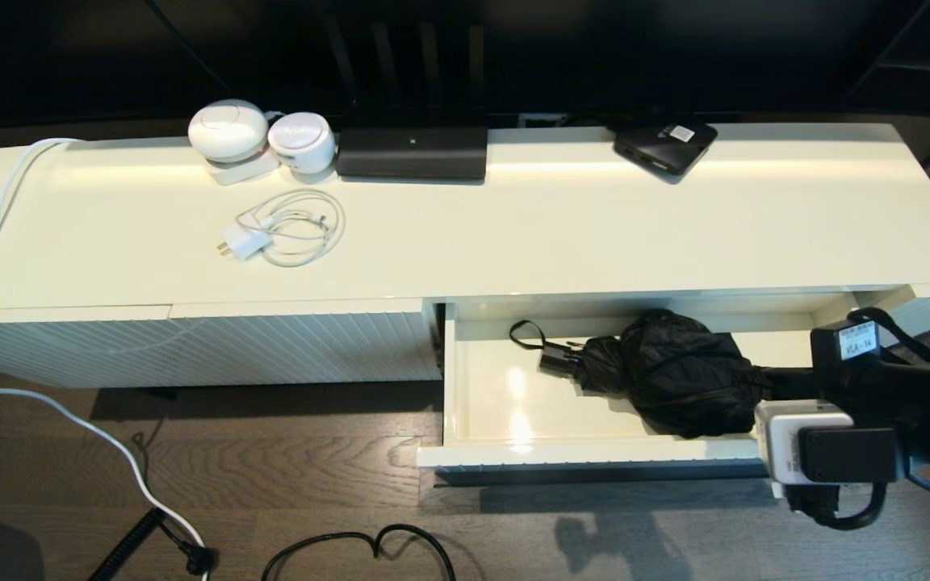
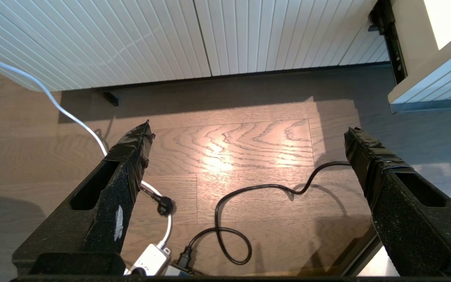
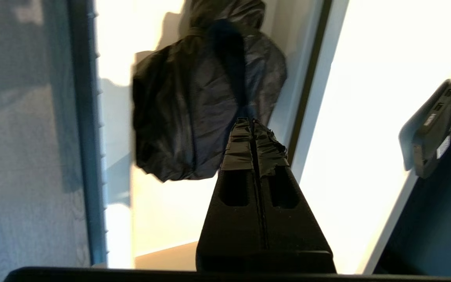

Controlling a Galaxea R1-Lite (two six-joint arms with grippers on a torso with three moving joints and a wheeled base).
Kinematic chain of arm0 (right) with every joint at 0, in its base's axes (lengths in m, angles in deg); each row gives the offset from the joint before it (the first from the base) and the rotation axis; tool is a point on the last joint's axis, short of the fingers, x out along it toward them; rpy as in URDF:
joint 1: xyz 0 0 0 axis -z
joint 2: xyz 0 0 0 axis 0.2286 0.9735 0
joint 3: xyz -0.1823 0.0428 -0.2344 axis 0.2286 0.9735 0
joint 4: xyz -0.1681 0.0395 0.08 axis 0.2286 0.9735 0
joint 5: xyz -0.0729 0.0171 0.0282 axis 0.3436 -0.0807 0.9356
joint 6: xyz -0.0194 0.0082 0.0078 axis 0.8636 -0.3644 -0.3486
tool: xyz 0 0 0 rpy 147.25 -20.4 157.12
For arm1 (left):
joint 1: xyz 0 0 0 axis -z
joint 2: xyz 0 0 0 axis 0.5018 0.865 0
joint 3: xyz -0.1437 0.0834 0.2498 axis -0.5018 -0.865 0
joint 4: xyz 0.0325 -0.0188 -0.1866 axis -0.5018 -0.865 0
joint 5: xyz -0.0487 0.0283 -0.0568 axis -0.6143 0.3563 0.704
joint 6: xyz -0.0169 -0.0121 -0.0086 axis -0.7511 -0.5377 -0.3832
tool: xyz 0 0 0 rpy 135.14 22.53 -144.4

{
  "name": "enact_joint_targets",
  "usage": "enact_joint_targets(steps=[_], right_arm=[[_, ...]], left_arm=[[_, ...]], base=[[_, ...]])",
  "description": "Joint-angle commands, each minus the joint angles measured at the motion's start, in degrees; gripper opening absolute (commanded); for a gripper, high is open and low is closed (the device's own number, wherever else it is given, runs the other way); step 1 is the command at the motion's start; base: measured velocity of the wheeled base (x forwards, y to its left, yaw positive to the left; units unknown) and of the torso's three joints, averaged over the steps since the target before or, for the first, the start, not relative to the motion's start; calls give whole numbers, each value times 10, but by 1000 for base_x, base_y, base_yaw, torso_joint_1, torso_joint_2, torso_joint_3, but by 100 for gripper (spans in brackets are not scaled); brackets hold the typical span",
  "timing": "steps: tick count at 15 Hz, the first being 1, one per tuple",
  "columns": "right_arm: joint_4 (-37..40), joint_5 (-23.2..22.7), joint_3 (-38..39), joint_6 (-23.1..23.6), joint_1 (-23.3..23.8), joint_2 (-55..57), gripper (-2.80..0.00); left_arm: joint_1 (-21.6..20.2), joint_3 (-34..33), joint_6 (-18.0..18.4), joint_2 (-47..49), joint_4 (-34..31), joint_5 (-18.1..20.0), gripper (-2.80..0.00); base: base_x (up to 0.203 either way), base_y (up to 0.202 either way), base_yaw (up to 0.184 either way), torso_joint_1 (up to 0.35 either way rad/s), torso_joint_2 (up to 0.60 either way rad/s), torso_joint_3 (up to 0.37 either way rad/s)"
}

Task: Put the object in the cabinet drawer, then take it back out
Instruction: Open the drawer, then take the umbrella out of the drawer and put it on the table

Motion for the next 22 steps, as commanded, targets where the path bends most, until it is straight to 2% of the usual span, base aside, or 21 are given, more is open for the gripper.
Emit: enact_joint_targets(steps=[1,2,4,5,7,9,12,22], right_arm=[[-1,1,-18,3,-3,32,-280],[0,0,-24,1,0,44,0],[5,2,-24,-1,10,61,0],[7,2,-22,-7,29,65,0],[25,2,-23,-47,52,77,0],[50,4,-39,-93,58,100,0],[56,16,-61,-137,67,130,0],[56,12,-143,-161,47,215,0]], left_arm=[[0,0,0,1,0,0,0],[0,0,0,1,0,0,0],[0,0,0,1,0,0,0],[0,0,0,1,0,0,0],[0,0,0,1,0,0,0],[0,0,0,1,0,0,0],[0,0,0,1,0,0,0],[0,0,0,1,0,0,0]], base=[[0,0,0,0,0,0],[0,0,0,0,0,0],[0,0,0,0,0,0],[0,0,0,0,0,0],[0,0,0,0,0,0],[0,0,0,0,0,0],[0,0,0,0,0,0],[0,0,0,0,0,0]])
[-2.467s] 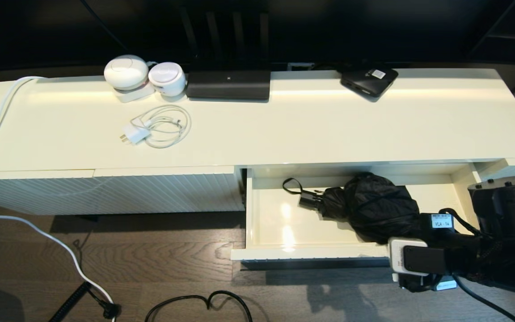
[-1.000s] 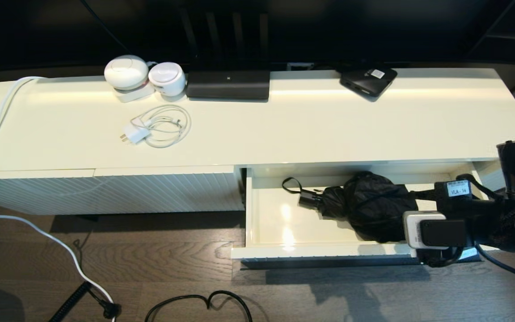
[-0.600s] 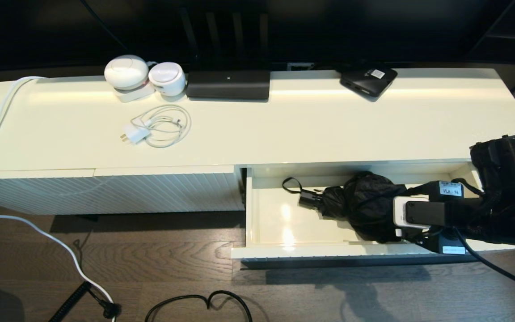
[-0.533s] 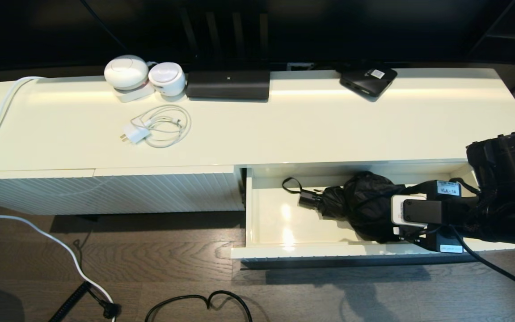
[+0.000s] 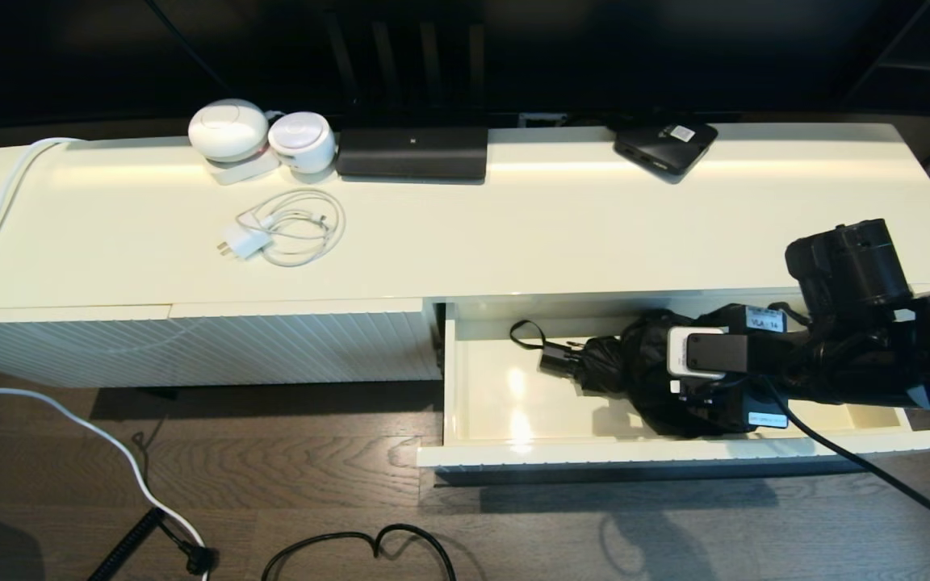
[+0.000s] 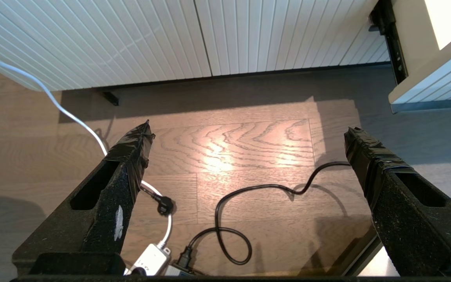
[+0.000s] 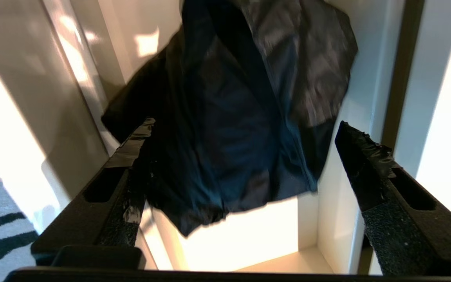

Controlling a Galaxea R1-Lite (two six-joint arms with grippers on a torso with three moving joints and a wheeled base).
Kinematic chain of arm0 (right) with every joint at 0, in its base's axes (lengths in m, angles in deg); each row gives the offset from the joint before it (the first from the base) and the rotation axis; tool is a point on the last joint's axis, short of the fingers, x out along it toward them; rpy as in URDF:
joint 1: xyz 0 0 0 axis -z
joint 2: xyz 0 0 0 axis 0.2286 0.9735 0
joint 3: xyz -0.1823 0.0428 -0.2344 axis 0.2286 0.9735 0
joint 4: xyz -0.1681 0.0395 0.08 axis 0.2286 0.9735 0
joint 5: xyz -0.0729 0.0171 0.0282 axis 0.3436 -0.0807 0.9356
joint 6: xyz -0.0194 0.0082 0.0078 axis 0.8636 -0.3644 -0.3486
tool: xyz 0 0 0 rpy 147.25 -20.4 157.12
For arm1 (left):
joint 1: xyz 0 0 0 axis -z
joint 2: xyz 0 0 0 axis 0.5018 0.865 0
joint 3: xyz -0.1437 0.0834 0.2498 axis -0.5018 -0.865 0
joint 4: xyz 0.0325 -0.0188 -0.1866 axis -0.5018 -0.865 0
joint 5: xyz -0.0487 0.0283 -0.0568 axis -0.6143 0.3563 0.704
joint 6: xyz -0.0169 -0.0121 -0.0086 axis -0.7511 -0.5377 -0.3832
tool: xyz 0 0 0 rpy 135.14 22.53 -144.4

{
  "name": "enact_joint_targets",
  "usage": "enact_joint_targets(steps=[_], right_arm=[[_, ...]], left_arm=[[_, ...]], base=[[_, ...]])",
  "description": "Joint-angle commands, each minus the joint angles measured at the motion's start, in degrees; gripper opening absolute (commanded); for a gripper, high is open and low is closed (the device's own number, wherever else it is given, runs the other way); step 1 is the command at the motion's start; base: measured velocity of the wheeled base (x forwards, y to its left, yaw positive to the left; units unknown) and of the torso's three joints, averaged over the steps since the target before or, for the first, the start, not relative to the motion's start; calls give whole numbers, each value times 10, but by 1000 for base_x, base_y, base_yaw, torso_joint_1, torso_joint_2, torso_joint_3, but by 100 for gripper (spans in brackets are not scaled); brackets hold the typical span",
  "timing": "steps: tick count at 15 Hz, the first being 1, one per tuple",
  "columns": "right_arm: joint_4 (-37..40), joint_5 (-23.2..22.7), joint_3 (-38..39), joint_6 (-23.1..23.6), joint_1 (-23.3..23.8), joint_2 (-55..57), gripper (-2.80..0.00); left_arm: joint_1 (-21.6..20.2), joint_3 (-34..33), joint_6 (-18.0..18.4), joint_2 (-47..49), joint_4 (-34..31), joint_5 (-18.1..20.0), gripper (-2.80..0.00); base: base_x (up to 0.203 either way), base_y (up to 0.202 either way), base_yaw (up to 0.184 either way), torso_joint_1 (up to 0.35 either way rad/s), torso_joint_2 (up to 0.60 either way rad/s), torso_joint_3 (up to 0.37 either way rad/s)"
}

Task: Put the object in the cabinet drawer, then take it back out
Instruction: Take the umbrella out of the drawer and put it on the table

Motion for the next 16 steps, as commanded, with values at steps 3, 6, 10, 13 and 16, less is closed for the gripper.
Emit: enact_joint_targets(steps=[3,6,10,13,16], right_arm=[[0,-1,-8,3,-4,43,0],[0,-1,-17,2,-3,60,0],[0,-1,-33,3,2,76,0],[0,-1,-29,4,6,83,0],[0,-1,-31,3,8,89,0]], left_arm=[[0,0,0,1,0,0,0],[0,0,0,1,0,0,0],[0,0,0,1,0,0,0],[0,0,0,1,-1,0,0],[0,0,0,1,0,0,0]], base=[[0,0,0,0,0,0],[0,0,0,0,0,0],[0,0,0,0,0,0],[0,0,0,0,0,0],[0,0,0,0,0,0]])
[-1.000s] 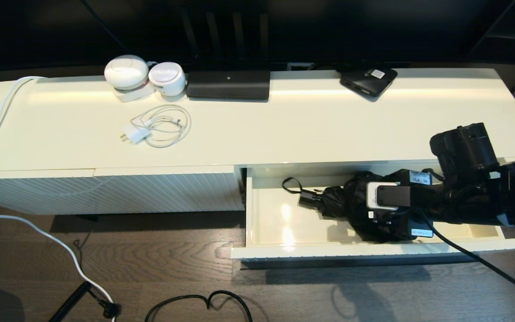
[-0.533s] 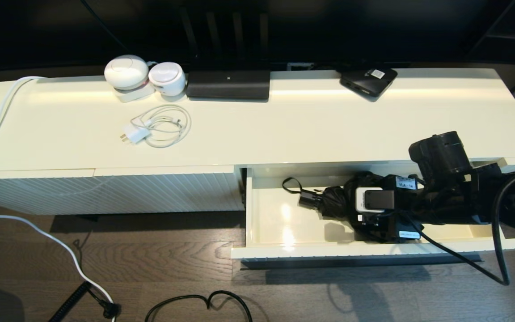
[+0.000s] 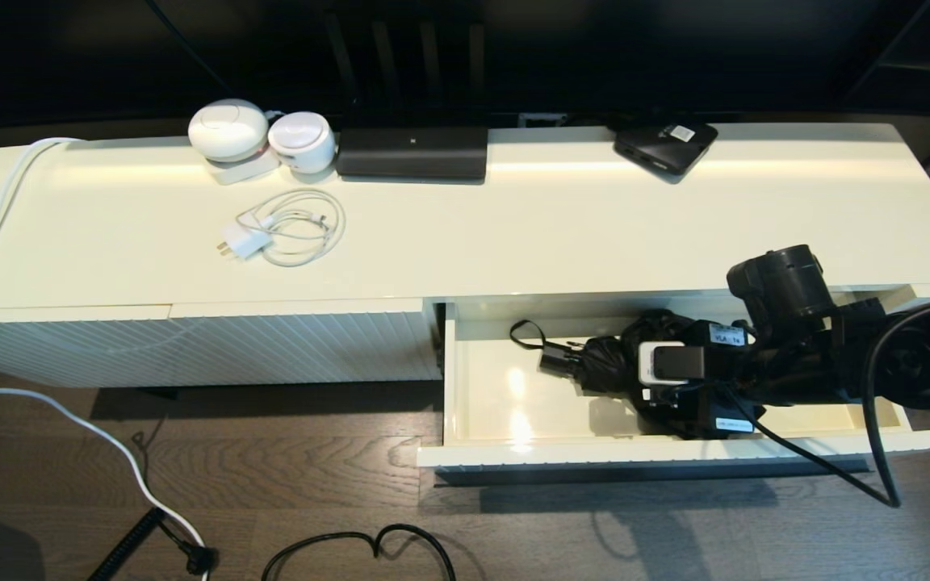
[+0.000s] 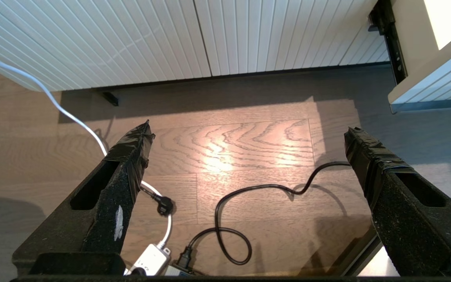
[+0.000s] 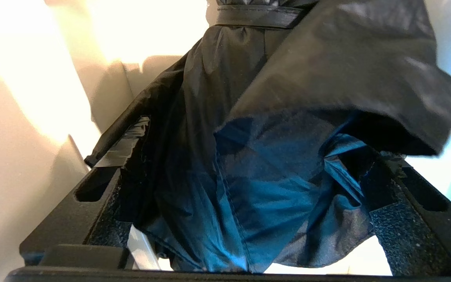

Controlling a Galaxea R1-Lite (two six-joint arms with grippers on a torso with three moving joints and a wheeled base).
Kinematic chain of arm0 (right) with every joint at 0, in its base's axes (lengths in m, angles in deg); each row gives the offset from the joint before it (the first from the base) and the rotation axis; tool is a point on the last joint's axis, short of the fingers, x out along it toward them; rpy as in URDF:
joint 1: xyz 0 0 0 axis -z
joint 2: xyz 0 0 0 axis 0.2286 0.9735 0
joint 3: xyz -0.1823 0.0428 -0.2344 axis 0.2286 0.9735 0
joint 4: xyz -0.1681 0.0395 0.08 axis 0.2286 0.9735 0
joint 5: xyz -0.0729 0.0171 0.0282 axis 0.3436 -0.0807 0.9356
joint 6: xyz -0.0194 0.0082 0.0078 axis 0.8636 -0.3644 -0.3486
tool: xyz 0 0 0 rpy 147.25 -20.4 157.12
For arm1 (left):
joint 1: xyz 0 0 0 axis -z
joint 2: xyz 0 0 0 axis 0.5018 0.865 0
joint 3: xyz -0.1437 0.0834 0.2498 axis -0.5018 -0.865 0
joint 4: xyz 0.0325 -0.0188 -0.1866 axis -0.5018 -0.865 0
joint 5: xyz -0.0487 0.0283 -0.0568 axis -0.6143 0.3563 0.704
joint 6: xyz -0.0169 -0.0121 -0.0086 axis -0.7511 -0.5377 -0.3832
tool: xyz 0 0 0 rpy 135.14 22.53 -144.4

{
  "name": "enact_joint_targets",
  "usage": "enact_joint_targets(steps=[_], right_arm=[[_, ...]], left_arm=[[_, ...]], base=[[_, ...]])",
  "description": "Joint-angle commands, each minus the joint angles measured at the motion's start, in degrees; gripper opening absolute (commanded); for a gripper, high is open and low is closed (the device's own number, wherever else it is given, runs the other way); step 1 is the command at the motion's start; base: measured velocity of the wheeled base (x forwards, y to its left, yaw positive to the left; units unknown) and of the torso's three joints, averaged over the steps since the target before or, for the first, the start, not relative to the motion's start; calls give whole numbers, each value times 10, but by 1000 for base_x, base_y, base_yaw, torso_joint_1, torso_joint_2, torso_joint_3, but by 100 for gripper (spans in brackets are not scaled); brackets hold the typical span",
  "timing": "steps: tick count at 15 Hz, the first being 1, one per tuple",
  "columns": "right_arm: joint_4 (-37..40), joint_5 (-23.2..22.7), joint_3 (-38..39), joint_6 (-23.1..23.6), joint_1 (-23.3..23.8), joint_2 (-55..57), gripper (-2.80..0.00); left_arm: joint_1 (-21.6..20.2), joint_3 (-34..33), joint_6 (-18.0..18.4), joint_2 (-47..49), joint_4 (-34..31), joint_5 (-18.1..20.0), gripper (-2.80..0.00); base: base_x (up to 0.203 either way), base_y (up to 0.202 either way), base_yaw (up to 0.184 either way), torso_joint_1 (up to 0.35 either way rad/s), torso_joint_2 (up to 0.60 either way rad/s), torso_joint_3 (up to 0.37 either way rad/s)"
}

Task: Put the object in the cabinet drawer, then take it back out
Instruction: Take the umbrella out of the drawer and put it on the table

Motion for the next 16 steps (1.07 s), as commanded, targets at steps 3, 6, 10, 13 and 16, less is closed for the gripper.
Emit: enact_joint_targets(steps=[3,6,10,13,16], right_arm=[[-1,1,2,3,0,9,0],[-4,1,5,3,0,13,0],[-6,1,7,2,0,12,-280],[-1,2,15,3,0,10,-280],[-1,3,16,0,0,1,-280]], left_arm=[[0,0,0,1,0,0,0],[0,0,0,1,0,0,0],[0,0,0,1,0,0,0],[0,0,0,1,0,0,0],[0,0,0,1,0,0,0]], base=[[0,0,0,0,0,0],[0,0,0,0,0,0],[0,0,0,0,0,0],[0,0,0,0,0,0],[0,0,0,0,0,0]])
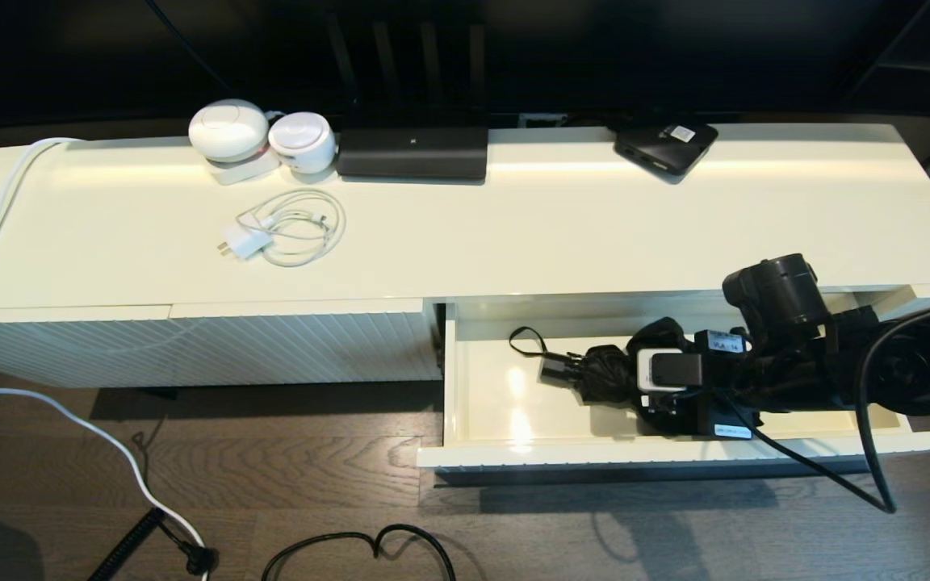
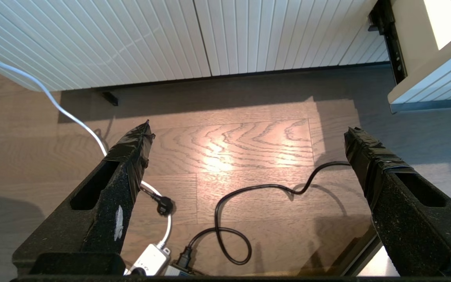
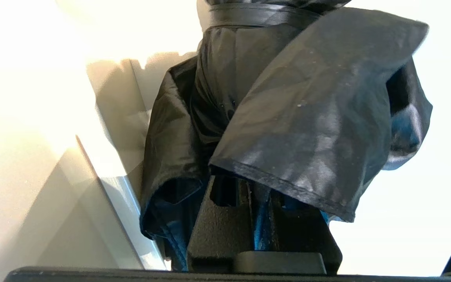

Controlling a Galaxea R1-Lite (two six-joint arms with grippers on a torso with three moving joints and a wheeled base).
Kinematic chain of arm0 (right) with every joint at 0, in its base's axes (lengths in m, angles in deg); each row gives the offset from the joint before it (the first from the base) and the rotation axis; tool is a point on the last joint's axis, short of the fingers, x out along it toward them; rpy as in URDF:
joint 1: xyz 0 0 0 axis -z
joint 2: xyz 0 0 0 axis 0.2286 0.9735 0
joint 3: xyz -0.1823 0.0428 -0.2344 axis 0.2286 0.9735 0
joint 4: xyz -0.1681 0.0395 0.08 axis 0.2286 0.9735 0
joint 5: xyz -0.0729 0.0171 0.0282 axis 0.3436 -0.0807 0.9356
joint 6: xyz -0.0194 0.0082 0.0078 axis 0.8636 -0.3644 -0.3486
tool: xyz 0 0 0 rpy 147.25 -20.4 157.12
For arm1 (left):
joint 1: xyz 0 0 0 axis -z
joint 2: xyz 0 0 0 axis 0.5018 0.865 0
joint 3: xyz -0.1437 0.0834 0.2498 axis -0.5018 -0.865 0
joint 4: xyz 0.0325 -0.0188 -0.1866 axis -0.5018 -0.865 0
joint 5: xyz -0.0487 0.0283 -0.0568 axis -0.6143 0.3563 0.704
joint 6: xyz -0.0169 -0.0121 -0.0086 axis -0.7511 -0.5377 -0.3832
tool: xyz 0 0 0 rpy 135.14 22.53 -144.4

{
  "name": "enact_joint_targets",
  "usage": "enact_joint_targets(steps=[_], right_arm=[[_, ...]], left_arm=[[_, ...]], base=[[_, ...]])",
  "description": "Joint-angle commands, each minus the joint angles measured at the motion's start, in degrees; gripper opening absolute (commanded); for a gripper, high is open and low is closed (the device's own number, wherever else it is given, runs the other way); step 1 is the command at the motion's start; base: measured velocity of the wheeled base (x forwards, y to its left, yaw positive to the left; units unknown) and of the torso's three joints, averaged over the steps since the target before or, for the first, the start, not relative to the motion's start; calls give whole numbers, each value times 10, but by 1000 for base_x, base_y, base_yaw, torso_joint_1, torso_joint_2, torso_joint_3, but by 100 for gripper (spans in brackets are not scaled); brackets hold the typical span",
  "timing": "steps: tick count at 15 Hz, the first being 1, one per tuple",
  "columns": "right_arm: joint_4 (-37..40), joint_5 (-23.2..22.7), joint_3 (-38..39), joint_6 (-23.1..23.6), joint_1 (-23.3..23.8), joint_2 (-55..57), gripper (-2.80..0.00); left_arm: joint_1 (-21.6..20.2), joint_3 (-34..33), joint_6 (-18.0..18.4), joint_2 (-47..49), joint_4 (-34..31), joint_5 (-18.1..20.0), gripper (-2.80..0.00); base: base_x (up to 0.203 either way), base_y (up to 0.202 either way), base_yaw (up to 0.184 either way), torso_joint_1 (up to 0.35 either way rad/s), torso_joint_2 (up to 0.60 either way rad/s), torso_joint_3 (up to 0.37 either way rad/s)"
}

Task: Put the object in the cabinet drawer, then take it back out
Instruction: Take the umbrella out of the drawer and put it on the table

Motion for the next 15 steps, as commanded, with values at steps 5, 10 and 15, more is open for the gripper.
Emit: enact_joint_targets(steps=[5,10,15], right_arm=[[1,0,7,4,-2,-32,-280],[2,2,23,4,-5,-88,-280],[2,1,61,3,-7,-171,-280]], left_arm=[[0,0,0,1,0,0,0],[0,0,0,1,0,0,0],[0,0,0,1,0,0,0]], base=[[0,0,0,0,0,0],[0,0,0,0,0,0],[0,0,0,0,0,0]])
